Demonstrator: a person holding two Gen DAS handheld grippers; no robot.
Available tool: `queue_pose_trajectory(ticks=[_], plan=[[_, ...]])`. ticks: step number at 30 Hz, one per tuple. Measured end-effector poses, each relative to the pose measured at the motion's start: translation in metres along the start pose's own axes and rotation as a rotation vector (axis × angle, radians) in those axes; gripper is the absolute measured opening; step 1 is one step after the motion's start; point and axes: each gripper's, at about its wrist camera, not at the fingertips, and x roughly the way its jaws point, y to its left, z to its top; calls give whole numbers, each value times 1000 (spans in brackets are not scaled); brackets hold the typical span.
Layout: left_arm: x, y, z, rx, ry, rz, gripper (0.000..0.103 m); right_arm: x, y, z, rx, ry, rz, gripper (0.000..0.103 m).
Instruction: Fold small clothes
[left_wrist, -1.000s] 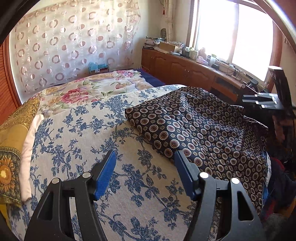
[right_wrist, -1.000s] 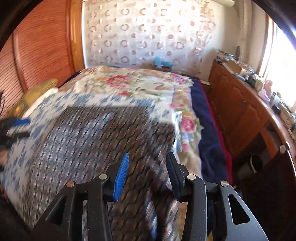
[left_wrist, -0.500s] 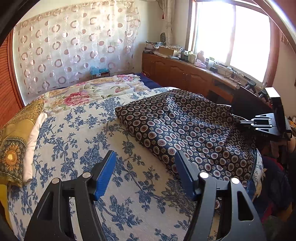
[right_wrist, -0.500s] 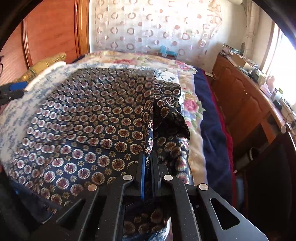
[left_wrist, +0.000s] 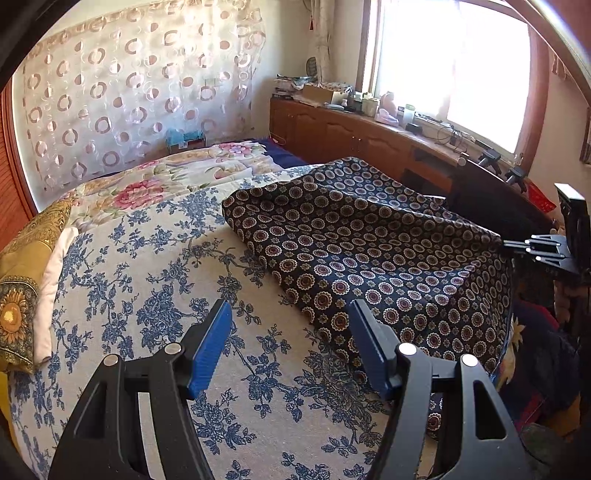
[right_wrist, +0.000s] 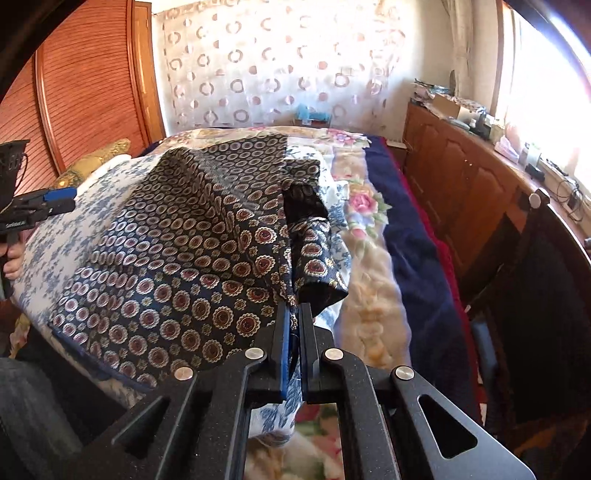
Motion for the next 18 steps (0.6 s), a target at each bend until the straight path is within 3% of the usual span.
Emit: queue_pose_trajectory(ticks=[2, 4, 5, 12, 18], plan=[[1, 0, -1, -5, -1, 3, 67, 3, 2, 16, -3, -17, -5, 14], [2, 1, -2, -17, -6, 3, 67, 7, 6, 32, -10, -46, 7, 34], [1, 2, -2, -23, -11, 6, 67, 12, 8, 41, -7, -58, 23, 36], [-4, 9, 0, -61, -63, 49, 67, 69, 11, 121, -12, -80, 75, 38], [-2, 19, -3, -95, -70, 61, 67, 162, 7, 167, 42, 56, 81, 38]])
